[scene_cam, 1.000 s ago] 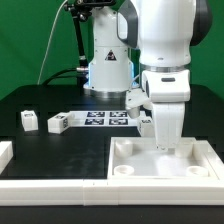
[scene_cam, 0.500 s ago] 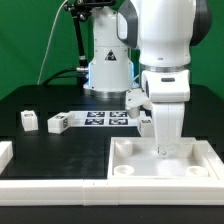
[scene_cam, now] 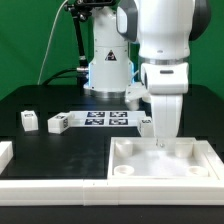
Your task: Assemble one leg
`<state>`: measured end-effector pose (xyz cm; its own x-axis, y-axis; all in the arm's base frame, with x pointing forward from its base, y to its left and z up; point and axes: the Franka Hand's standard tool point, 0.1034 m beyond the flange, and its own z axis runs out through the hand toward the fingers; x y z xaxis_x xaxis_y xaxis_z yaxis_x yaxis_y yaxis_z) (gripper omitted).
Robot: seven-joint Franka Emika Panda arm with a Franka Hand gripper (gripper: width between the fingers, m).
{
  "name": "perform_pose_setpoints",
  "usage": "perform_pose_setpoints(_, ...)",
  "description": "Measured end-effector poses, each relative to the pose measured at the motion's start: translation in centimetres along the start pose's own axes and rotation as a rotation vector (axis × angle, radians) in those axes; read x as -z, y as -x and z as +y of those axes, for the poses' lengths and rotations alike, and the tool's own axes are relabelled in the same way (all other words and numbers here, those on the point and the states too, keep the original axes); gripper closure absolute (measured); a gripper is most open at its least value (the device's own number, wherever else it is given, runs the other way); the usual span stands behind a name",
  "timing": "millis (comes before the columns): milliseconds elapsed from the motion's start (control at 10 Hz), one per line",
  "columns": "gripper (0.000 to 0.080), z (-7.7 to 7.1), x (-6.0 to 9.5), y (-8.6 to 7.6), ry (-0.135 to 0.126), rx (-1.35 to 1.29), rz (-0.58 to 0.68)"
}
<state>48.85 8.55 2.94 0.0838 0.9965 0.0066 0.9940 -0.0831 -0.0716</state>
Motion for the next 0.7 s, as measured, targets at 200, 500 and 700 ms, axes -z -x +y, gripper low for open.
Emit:
perform_pose_setpoints(200, 0.0151, -1.9, 1.1, 0.3, -0.004, -0.041, -0.013)
perform_pose_setpoints(500, 0.0151, -2.5, 1.2, 0.4, -0.009, -0.066, -0.016)
perform_pose_setpoints(700, 0.0151, -2.5, 1.2, 0.4, -0.009, -0.147, -0.015)
